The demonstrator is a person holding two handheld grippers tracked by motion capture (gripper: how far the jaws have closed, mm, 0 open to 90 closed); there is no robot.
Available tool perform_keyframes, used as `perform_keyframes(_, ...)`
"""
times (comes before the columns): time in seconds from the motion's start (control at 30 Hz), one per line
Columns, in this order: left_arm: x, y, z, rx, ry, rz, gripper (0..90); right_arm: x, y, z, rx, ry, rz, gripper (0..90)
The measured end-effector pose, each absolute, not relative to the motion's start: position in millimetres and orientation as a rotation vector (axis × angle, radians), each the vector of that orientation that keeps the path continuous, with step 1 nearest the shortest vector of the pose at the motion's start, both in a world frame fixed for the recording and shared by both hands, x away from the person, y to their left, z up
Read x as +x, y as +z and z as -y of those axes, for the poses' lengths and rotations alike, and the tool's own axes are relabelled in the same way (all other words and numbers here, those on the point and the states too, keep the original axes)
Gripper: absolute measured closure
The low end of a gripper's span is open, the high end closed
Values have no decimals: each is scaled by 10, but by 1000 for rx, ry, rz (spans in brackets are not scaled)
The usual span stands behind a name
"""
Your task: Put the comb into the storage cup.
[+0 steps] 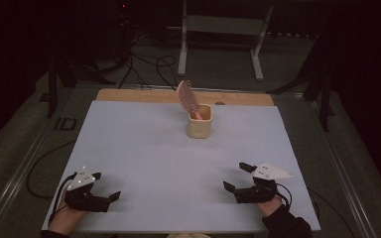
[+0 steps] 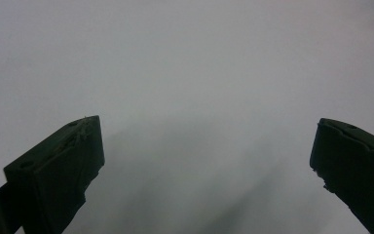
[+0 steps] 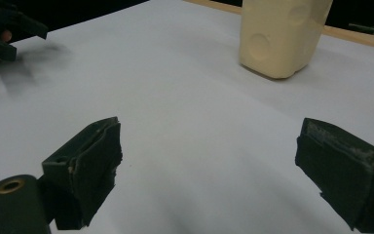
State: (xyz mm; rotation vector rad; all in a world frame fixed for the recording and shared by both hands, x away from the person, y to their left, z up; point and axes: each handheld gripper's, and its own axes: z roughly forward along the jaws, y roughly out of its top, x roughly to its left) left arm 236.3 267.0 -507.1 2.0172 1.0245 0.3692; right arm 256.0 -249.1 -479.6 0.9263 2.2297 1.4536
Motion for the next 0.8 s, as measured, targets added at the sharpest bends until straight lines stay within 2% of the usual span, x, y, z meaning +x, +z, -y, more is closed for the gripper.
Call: perform_keyframes(0.8, 2348, -5051, -2648, 1998, 368, -1015, 2, 2584, -4815, 2492, 944, 1459, -2233, 91)
